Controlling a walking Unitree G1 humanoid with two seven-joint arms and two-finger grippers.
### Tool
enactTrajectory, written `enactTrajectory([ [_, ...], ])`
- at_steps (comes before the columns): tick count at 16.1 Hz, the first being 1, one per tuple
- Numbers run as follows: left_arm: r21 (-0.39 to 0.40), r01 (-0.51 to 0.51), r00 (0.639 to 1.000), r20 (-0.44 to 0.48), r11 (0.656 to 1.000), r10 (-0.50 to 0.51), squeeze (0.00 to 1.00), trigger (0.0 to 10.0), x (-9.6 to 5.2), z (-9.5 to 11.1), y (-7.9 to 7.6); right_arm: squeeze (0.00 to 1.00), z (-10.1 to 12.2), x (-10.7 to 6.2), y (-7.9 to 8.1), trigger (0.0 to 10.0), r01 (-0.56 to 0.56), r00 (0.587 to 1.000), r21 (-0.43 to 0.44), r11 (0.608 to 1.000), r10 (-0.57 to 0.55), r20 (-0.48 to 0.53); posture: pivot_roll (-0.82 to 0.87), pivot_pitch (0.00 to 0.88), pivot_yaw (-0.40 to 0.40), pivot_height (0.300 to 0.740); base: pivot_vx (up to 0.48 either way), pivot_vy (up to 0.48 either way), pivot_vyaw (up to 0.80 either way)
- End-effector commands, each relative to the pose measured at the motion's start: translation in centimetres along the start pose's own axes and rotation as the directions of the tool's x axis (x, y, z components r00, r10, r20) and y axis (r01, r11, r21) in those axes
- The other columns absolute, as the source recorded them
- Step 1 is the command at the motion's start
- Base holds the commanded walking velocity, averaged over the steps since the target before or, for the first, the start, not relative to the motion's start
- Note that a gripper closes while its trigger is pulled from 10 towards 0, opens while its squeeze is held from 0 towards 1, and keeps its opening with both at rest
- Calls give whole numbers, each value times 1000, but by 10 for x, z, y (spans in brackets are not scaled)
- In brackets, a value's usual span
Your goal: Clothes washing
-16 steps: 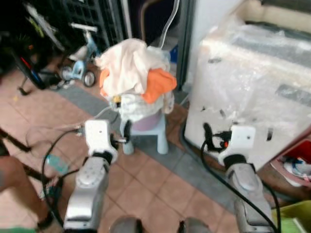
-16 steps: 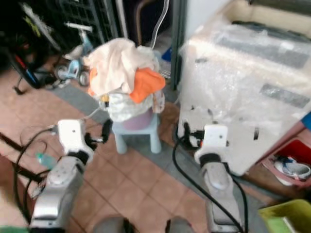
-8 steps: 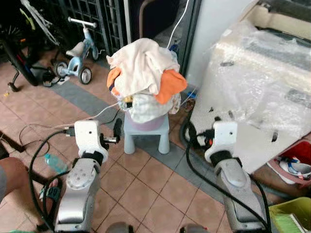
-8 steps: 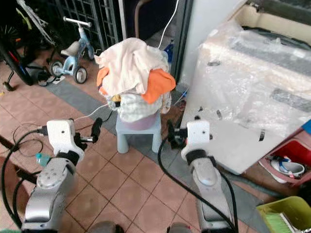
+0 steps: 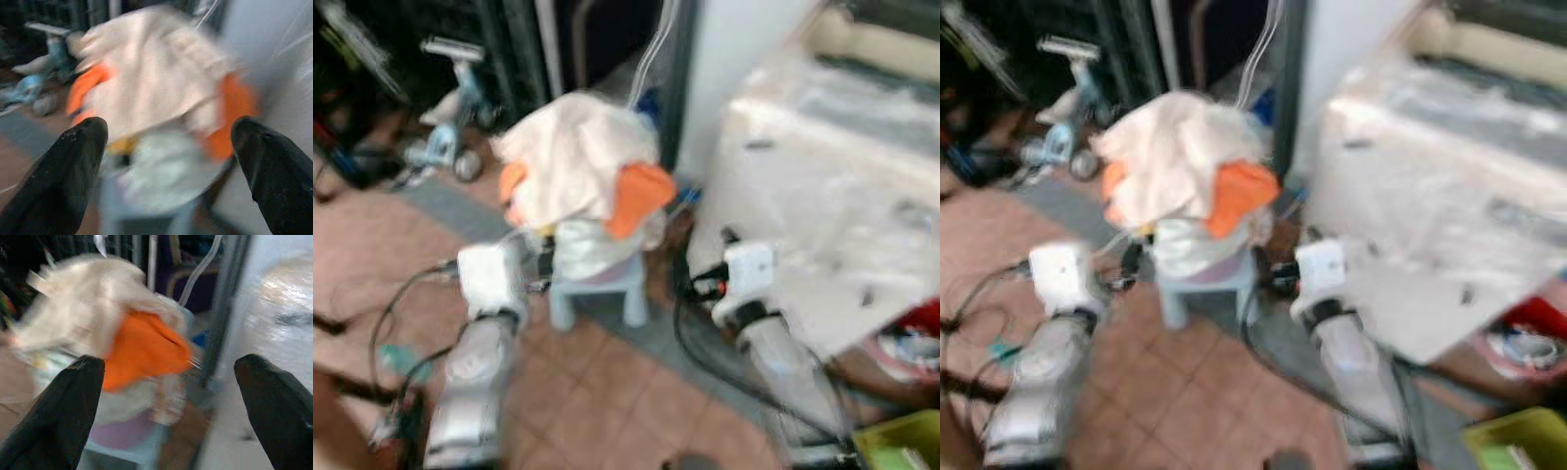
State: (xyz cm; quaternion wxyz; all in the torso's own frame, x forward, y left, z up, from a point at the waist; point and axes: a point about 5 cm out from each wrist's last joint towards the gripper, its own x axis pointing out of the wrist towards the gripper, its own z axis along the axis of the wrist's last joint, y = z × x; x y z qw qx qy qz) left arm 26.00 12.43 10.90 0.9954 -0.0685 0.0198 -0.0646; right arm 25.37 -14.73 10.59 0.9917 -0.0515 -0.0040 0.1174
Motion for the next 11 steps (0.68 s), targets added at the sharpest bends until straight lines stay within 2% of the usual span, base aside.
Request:
enactTrajectory([
  [1,31,-64,998,-8,997,64,0,10000,-6,-1,19,0,12,8,15,10000,-53,997,15,998,52,58,-47,59,4,740,465,0,531],
  [3,32,-66,998,-8,997,67,0,10000,-6,-1,20,0,12,9,14,10000,-60,997,7,998,60,57,-45,59,4,740,454,0,503],
  [5,23,-74,997,-21,997,75,0,10000,-7,-3,20,0,9,11,13,10000,-64,997,0,998,64,50,-44,59,6,740,431,0,0],
  [11,28,-85,996,-35,996,86,0,10000,-6,-4,21,0,8,18,15,10000,-98,993,-42,994,100,57,-33,60,7,740,351,327,0],
])
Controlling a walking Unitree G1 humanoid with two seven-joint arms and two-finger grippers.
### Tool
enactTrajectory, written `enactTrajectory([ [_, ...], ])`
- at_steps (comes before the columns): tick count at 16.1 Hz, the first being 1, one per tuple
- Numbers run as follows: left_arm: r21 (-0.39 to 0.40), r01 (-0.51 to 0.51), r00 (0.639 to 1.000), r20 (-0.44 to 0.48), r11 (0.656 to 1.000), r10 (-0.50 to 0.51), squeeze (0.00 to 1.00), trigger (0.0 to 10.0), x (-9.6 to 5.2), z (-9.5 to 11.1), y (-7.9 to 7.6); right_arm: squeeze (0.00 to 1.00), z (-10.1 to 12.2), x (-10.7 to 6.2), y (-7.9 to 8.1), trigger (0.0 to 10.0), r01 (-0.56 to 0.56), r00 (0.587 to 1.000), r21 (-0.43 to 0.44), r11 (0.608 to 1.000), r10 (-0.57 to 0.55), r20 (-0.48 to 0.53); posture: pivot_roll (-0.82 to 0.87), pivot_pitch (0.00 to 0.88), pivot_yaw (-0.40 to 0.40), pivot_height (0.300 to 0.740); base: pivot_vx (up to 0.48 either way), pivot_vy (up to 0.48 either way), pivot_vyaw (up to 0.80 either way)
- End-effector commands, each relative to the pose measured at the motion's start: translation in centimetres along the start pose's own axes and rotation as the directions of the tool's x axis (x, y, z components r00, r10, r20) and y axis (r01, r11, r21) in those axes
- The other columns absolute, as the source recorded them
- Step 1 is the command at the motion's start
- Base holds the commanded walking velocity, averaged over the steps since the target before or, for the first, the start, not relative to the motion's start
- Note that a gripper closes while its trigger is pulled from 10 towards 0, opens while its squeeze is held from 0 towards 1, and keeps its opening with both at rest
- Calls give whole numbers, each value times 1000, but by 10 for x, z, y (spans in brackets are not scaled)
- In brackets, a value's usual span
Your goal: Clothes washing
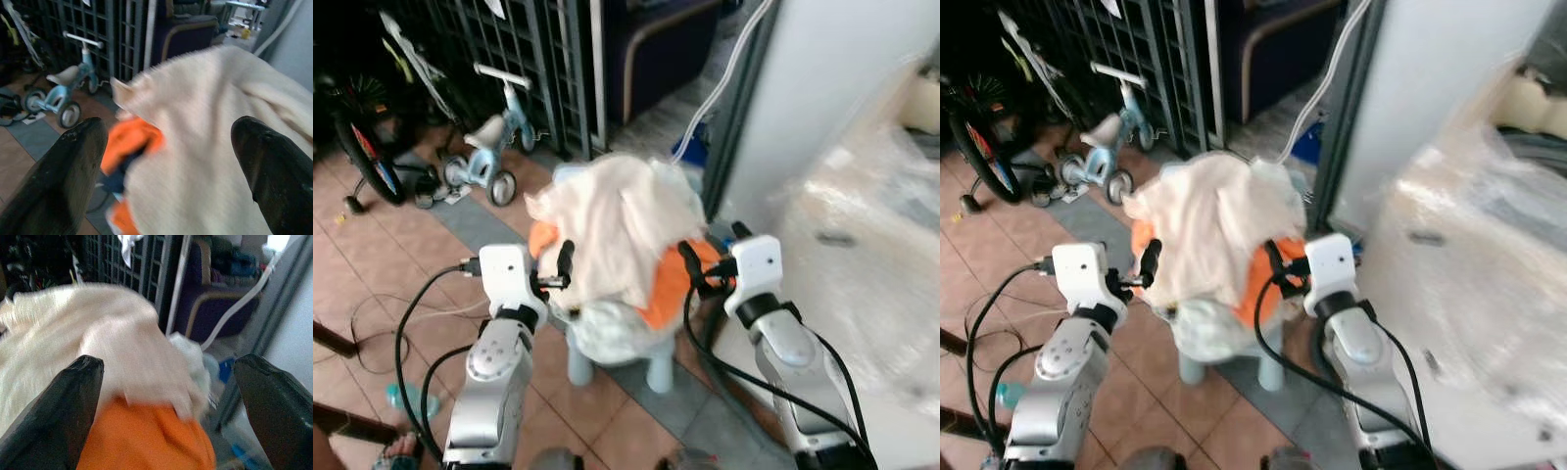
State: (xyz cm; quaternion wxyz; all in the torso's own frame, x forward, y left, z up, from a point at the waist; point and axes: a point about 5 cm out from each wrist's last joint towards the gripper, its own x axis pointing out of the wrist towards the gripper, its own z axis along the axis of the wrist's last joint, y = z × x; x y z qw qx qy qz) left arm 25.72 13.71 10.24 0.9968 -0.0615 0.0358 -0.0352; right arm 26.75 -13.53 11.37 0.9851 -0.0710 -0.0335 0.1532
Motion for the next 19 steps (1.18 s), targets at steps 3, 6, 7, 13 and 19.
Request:
enactTrajectory([
  [3,24,-22,1000,-2,999,22,0,10000,-3,1,7,0,3,10,7,10000,-42,999,0,999,42,17,-26,62,4,740,335,334,0],
  [6,36,-33,999,-8,999,33,0,10000,-3,1,6,0,4,24,8,10000,-46,999,-19,999,46,-3,-10,71,0,740,86,0,0],
  [7,38,-35,999,-9,999,36,0,10000,-3,1,6,0,4,27,9,10000,-46,999,-21,999,46,-3,-3,76,-4,740,0,0,0],
  [13,30,-32,999,-32,999,33,0,10000,-9,-1,5,0,-19,50,2,0,67,970,-45,997,-75,-230,16,91,-34,740,0,0,0],
  [19,26,-23,999,-48,999,25,0,10000,-10,-4,3,0,-52,44,9,0,33,893,42,999,-10,-449,14,73,-43,740,0,0,0],
])
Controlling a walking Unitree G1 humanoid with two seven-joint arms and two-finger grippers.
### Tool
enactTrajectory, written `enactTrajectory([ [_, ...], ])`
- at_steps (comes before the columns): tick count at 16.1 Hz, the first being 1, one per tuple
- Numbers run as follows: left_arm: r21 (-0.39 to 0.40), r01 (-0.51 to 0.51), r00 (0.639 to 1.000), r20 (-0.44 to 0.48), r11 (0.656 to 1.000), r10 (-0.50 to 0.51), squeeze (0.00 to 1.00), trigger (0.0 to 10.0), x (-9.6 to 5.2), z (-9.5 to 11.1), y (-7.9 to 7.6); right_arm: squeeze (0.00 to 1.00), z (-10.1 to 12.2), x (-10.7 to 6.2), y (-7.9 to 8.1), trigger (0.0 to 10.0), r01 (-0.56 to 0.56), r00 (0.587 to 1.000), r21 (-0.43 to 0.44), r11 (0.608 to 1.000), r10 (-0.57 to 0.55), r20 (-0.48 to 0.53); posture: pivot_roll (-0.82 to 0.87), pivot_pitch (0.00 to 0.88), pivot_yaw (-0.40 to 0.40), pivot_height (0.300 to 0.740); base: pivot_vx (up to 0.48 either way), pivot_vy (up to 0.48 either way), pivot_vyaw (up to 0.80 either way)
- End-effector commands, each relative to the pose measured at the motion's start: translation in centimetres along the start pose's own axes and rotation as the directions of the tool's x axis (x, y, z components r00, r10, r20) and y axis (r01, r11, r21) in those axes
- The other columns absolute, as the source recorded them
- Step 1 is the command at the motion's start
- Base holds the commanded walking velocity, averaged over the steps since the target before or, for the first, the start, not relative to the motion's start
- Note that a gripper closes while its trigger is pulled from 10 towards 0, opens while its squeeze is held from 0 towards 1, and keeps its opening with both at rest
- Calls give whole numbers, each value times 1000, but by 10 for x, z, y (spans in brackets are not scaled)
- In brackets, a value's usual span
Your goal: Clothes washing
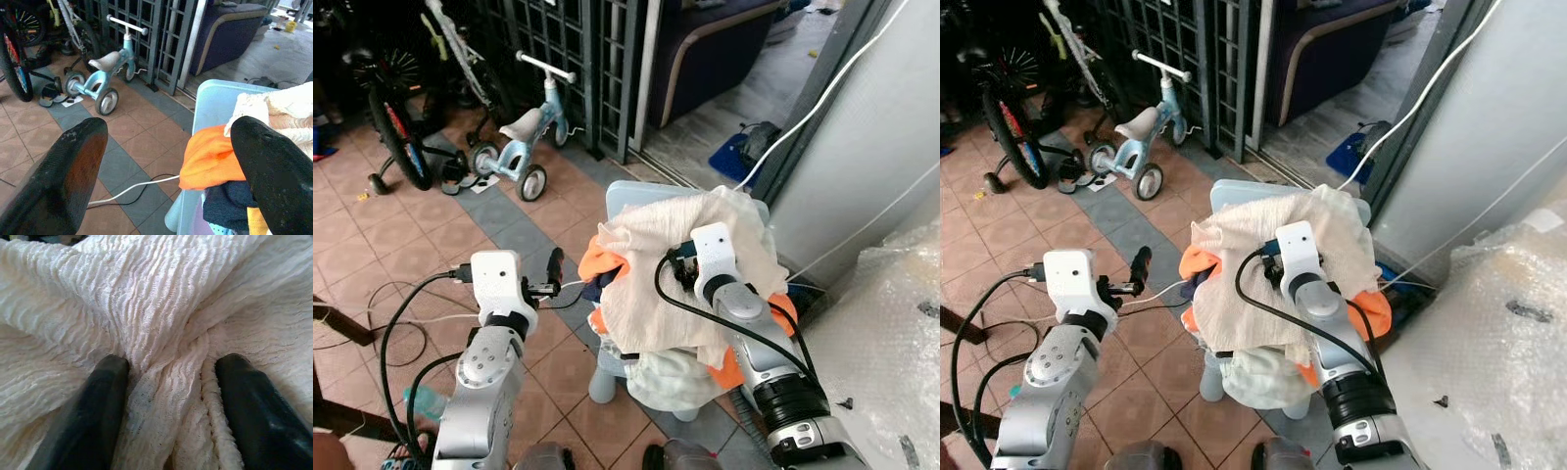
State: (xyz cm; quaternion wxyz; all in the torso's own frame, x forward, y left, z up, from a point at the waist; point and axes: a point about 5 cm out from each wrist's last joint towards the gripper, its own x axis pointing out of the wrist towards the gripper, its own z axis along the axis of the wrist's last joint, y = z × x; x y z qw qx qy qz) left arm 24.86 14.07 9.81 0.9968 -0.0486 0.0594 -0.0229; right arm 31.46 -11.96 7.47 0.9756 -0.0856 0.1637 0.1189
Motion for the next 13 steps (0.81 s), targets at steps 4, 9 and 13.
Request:
enactTrajectory([
  [4,15,61,998,-26,998,-61,0,10000,0,-2,-7,0,-22,-3,11,0,-59,992,44,997,64,-111,14,66,-40,740,0,0,0],
  [9,26,69,996,-52,997,-68,0,10000,0,-7,-9,0,-32,-7,15,0,-69,986,78,995,80,-145,16,48,-43,740,0,0,0],
  [13,44,51,996,-72,998,-47,0,10000,1,-8,-8,0,-30,-8,19,0,-84,988,125,989,98,-118,8,41,-43,740,0,0,0],
])
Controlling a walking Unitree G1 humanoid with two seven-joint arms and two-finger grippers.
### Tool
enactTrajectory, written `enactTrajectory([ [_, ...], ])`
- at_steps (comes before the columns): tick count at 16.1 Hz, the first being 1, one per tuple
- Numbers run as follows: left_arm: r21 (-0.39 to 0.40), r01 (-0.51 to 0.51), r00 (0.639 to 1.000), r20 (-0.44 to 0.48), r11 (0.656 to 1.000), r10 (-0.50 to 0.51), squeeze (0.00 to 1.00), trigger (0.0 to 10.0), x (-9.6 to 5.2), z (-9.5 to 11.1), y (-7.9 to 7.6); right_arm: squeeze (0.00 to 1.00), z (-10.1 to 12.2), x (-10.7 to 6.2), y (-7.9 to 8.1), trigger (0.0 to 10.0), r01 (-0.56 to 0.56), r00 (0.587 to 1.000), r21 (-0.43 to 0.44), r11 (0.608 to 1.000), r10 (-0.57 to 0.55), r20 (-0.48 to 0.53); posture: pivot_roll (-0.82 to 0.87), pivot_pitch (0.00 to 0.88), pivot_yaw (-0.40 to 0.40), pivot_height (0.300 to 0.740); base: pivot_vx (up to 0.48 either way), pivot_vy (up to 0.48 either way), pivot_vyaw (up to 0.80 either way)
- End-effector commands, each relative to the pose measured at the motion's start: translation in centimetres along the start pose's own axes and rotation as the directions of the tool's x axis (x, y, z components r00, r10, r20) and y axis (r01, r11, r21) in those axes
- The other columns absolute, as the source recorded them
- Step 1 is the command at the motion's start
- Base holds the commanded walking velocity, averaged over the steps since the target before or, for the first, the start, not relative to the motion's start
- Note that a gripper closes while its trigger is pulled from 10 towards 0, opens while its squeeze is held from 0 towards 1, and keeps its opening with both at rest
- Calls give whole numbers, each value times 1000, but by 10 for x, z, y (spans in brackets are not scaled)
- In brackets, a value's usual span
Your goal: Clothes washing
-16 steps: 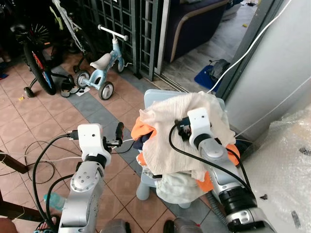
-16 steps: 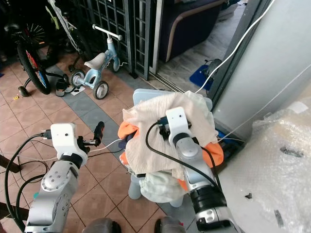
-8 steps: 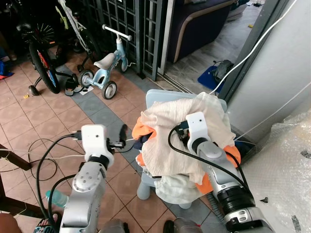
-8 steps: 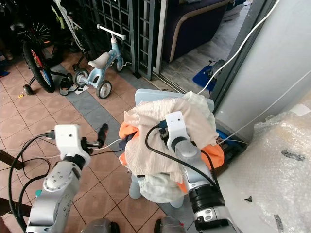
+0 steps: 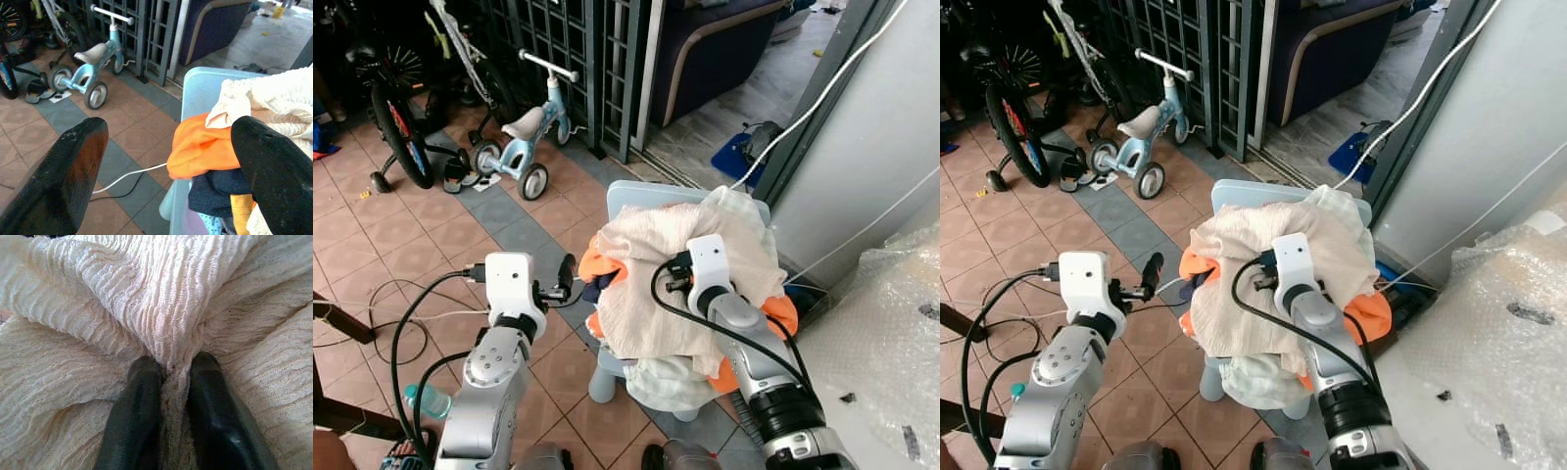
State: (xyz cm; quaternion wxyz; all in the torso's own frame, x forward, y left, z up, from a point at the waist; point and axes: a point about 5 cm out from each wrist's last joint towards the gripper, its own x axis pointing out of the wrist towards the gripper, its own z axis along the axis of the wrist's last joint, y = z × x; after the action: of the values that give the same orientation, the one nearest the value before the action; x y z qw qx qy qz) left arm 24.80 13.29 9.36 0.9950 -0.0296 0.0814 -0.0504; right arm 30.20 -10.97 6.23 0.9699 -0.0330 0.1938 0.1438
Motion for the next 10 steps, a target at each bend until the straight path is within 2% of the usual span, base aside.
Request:
enactTrajectory([
  [1,10,-6,1000,-16,1000,7,0,10000,1,-3,0,0,-14,-3,1,0,-19,999,40,999,21,-44,7,39,-43,740,0,0,0],
  [2,16,7,1000,-5,1000,-7,0,10000,1,-1,0,0,-8,-6,-1,0,-15,1000,81,997,13,18,4,37,-37,740,0,0,0],
  [4,30,20,1000,-7,999,-20,0,10000,1,-1,-2,0,2,-9,0,0,-38,995,73,997,31,96,-1,35,-31,740,0,0,0],
  [6,32,22,1000,-5,999,-22,0,10000,3,0,-3,0,19,-14,2,0,-56,975,88,995,35,219,-9,34,-25,740,0,0,0],
  [8,38,24,1000,-3,999,-24,0,10000,5,0,-4,0,44,-24,-4,0,-31,930,114,993,-14,367,-15,33,-23,740,0,0,0],
  [10,45,16,1000,0,999,-16,0,10000,5,0,-3,0,62,-37,-15,0,41,879,106,994,-87,469,-15,34,-24,740,0,0,0],
])
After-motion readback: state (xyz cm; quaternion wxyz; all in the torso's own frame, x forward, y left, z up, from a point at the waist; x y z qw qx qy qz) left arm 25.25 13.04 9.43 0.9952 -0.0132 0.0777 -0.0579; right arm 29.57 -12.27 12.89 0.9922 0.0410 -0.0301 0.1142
